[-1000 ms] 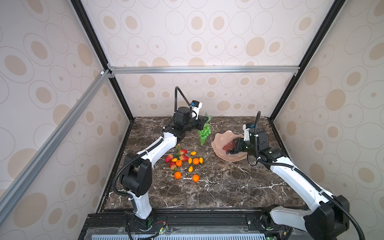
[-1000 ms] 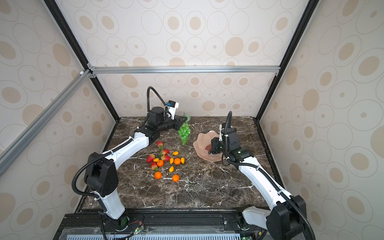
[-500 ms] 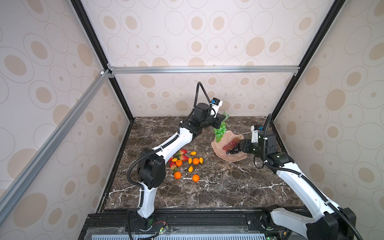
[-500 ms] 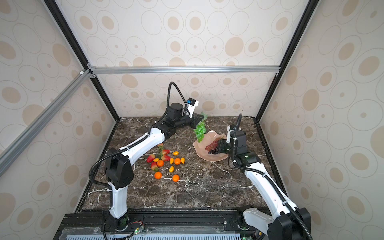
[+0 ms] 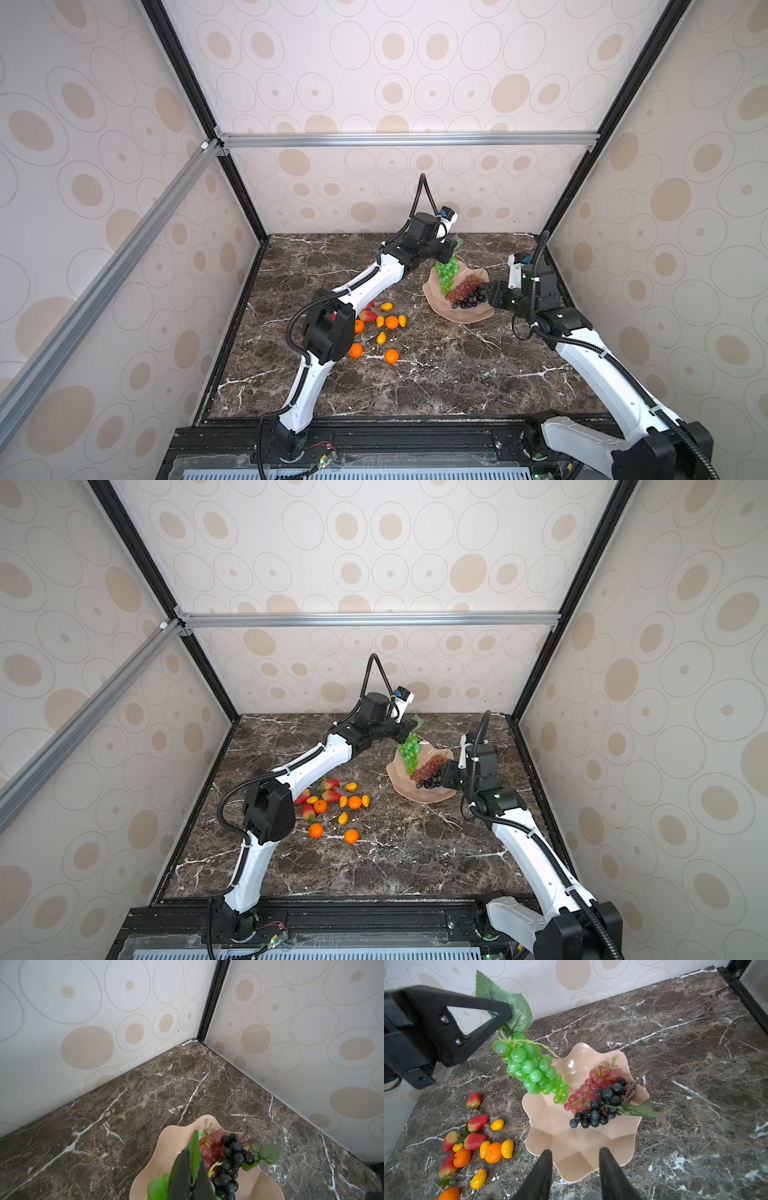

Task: Place and organize the fake fruits in the fruit bowl
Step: 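Lower the green grapes onto the other grapes and open the left gripper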

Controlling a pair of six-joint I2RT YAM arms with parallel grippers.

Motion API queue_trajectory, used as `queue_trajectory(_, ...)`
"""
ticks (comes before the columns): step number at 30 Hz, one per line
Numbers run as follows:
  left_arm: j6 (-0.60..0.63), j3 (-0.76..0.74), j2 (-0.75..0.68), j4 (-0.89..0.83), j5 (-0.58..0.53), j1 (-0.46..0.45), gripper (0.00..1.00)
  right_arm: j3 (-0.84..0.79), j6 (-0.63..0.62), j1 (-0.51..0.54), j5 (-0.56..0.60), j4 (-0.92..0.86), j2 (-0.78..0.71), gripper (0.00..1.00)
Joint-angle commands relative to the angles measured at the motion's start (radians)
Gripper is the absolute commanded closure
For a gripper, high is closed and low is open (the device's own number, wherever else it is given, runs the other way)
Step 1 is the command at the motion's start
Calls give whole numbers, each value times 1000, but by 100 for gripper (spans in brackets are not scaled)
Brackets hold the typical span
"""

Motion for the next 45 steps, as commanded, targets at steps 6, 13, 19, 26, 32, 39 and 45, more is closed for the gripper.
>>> queue_trajectory(6, 59, 111, 50, -45, -62, -23, 100, -18, -12, -8, -10, -16, -24, 60)
queue_trajectory(13, 23, 178, 130, -9, -71, -31, 100, -43, -13, -9, 4, -47, -71, 60)
queue_trajectory(19, -33, 210, 196, 65, -61, -43, 100, -67, -11, -11, 19, -79, -118, 60)
queue_trajectory(26, -132, 213, 243, 195, -32, -45, 100, -75, -2, -11, 14, -99, -133, 60)
queue_trajectory(32, -209, 226, 300, 276, -9, -46, 100, -76, 3, -11, 10, -109, -136, 60)
queue_trajectory(39, -262, 269, 365, 326, -19, -46, 100, -77, 4, -11, 7, -123, -141, 60)
queue_trajectory(45, -278, 277, 399, 321, -14, -46, 92, -79, -2, -11, 14, -134, -149, 60)
